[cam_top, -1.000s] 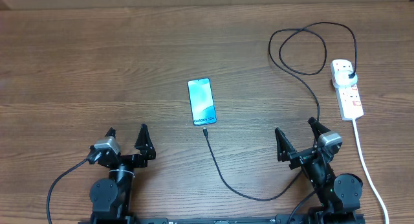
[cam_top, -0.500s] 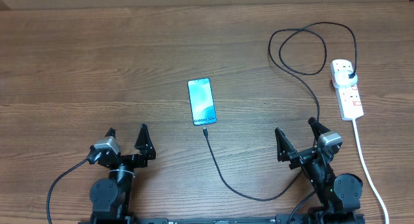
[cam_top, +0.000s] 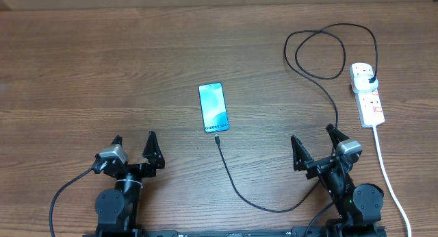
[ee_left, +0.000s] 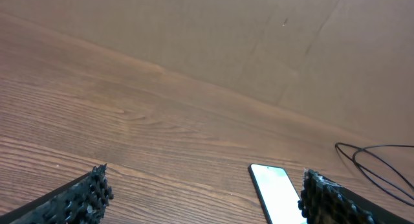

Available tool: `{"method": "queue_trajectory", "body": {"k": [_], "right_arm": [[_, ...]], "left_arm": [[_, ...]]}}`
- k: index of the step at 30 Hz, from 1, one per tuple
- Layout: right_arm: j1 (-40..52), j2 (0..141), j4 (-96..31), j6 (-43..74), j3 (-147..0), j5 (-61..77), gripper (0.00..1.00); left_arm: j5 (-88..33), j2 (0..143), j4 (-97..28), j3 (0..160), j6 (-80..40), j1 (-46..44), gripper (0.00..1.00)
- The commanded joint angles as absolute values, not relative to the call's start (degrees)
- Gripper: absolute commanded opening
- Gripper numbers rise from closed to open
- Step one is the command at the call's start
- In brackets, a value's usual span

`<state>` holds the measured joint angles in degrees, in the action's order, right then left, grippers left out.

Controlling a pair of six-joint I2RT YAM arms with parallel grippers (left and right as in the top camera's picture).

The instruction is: Plug charger to phone and switch on socket

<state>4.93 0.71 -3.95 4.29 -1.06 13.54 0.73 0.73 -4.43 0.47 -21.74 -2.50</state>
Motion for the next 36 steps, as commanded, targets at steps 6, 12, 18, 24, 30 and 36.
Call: {"method": "queue_trajectory", "body": {"k": [6,12,18,24,30,36], "right_arm": [[5.19,0.6,-3.77,4.43,-0.58,13.56,1.0],[5.19,0.6,-3.77,4.43,-0.58,13.56,1.0],[5.19,0.6,-3.77,4.43,-0.58,13.56,1.0],[5.19,0.6,-3.77,4.43,-0.58,13.56,1.0],[5.19,0.6,-3.77,4.43,-0.58,13.56,1.0],[5.19,0.6,-3.77,4.43,-0.58,13.56,1.0]], "left_arm": [[-7.94,0.32,-4.03,0.38,-21.89,-2.31,1.0],[-14.7,3.46,-8.99,4.01,-21.89,-2.33,1.0],[-15.27,12.21,-12.99,12.56,-21.8,-2.33,1.0],[-18.24,26.61,-13.39,21.08,-21.82,-2.39,1.0],[-18.48,43.92,-18.11,33.69,-20.75,-5.48,1.0],[-16.16,59.24,-24.95,48.29,-20.56,-10.87,1.0]]}}
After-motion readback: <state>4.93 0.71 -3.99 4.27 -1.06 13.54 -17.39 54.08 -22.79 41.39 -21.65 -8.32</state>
